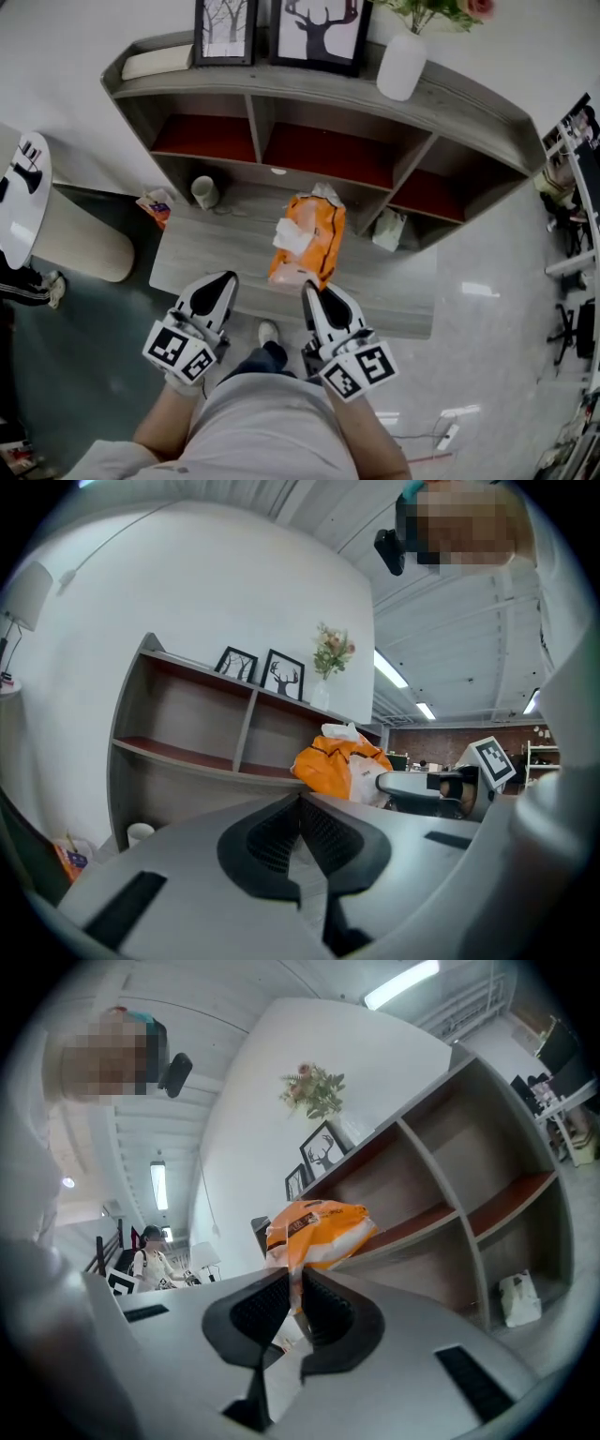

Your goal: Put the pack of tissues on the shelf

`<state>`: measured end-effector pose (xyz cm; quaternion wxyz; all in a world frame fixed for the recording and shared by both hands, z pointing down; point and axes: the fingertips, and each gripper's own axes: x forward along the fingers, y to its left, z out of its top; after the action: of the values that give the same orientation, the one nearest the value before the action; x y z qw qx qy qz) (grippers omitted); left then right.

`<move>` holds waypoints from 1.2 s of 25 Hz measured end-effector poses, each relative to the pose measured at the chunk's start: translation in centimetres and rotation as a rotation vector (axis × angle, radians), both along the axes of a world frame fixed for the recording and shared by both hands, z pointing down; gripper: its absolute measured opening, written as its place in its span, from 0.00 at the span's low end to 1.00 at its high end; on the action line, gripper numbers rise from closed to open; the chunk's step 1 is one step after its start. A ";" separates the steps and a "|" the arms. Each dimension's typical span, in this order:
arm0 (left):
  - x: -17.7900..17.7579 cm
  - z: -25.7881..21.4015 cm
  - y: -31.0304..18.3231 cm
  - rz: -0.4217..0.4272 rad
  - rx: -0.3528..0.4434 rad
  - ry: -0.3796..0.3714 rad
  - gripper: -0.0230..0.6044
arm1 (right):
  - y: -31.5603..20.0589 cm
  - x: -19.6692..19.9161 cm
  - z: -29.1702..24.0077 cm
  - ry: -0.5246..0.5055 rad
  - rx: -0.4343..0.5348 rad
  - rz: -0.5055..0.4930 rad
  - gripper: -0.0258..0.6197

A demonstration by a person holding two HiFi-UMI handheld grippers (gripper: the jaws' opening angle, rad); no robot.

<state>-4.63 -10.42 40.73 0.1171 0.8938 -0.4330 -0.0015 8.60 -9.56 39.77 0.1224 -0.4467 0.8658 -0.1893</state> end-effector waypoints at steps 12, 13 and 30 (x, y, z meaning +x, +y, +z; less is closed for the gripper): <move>-6.2 -1.3 -4.7 -0.010 0.014 0.035 0.06 | -9.2 -4.8 -1.7 -0.044 0.011 0.009 0.11; -6.2 -1.3 -4.6 -0.011 0.014 0.030 0.06 | -9.7 -4.8 -1.7 -0.036 0.011 0.008 0.11; -8.3 -1.5 -5.8 -0.198 -0.011 -0.010 0.06 | -20.4 -3.4 2.4 -0.007 -0.089 -0.053 0.11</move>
<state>-12.94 -16.26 39.26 0.1191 0.8459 -0.5199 -0.0061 5.21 -29.93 42.14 0.1004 -0.4277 0.8677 -0.2325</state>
